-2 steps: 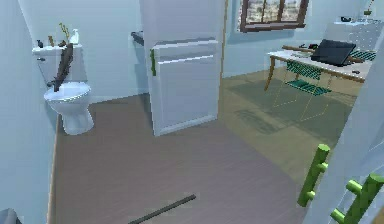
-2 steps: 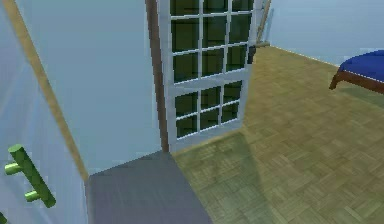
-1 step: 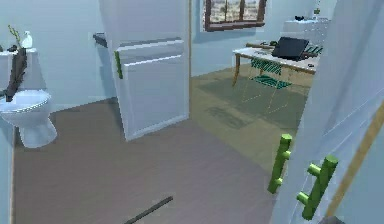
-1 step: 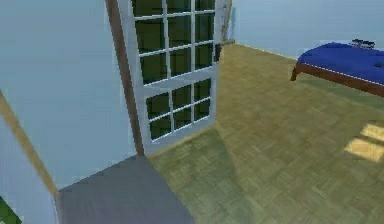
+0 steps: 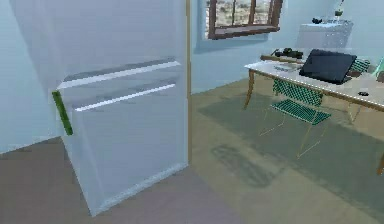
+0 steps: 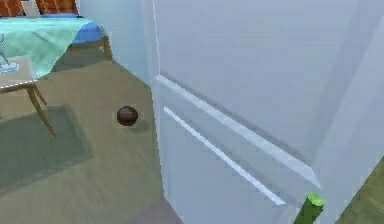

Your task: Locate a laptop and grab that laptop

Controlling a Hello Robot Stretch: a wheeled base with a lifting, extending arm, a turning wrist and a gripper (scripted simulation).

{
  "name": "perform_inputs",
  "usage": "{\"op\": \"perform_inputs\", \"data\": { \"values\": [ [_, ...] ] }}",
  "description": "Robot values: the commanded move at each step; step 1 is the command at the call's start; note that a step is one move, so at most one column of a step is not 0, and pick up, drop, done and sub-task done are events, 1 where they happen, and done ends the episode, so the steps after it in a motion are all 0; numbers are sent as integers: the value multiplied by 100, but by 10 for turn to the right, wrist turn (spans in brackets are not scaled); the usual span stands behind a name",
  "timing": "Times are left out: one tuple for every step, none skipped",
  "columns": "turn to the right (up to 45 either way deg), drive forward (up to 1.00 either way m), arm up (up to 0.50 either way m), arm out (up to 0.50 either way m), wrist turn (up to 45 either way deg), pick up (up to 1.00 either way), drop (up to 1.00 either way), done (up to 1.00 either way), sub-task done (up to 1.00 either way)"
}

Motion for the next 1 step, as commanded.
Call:
{"op": "perform_inputs", "data": {
  "values": [
    [450,0,0,0,0,0,0,0,0]
  ]
}}
